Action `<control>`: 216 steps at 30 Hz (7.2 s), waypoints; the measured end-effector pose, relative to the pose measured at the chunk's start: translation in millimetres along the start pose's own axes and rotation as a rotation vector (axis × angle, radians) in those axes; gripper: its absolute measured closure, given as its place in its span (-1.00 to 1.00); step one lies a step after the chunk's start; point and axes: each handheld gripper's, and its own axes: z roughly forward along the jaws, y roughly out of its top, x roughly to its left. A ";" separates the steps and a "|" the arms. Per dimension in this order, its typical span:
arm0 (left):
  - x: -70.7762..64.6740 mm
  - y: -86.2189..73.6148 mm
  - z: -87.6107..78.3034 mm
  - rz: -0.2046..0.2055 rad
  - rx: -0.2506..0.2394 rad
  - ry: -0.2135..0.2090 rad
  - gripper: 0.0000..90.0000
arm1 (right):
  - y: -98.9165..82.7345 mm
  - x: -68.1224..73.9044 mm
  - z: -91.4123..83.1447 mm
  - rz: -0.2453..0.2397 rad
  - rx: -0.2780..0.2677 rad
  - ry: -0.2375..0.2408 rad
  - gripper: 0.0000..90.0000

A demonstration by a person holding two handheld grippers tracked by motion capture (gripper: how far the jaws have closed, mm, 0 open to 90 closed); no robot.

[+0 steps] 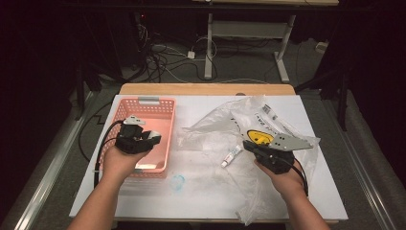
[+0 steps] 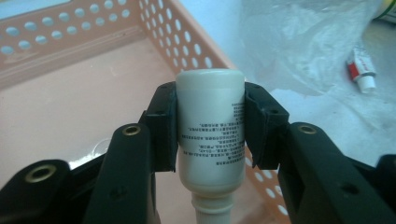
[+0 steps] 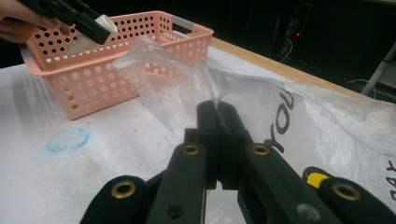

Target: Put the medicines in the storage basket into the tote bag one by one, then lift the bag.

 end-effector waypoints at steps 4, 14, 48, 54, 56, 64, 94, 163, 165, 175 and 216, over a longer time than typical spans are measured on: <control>-7.6 -0.6 -6.9 0.010 -0.031 -0.008 0.30 | -0.3 0.2 0.0 0.003 0.000 -0.001 1.00; -29.6 4.7 -16.5 0.049 -0.083 -0.053 0.30 | 0.4 1.6 0.1 0.001 0.000 -0.002 1.00; -135.8 16.7 58.1 0.203 -0.111 -0.272 0.30 | 2.2 0.6 -3.4 -0.001 -0.015 -0.005 1.00; -147.7 18.5 73.4 0.220 -0.113 -0.281 0.29 | 2.5 0.0 -3.8 0.000 -0.020 -0.005 1.00; -152.2 19.6 78.9 0.225 -0.116 -0.286 0.29 | 2.8 0.0 -4.2 0.002 -0.023 -0.005 1.00; -169.9 24.3 104.1 0.244 -0.118 -0.302 0.29 | 2.5 -1.3 -4.4 0.007 -0.021 -0.007 1.00; -192.2 30.3 146.8 0.254 -0.148 -0.281 -0.10 | 0.2 -9.8 -10.7 0.026 -0.034 -0.023 1.00; -161.7 -39.2 95.4 0.252 -0.361 -0.141 0.98 | -5.1 1.8 -6.5 0.024 -0.027 -0.045 1.00; -161.1 -34.1 90.3 0.244 -0.399 -0.131 0.98 | -4.7 2.1 -6.4 0.024 -0.034 -0.052 1.00; -160.0 -12.0 70.2 0.228 -0.588 -0.114 0.98 | 0.5 7.0 -4.6 0.014 -0.075 -0.047 1.00; -188.5 138.1 -8.3 0.386 -0.991 -0.071 0.98 | 114.6 -31.0 -37.7 0.009 -0.451 -0.284 1.00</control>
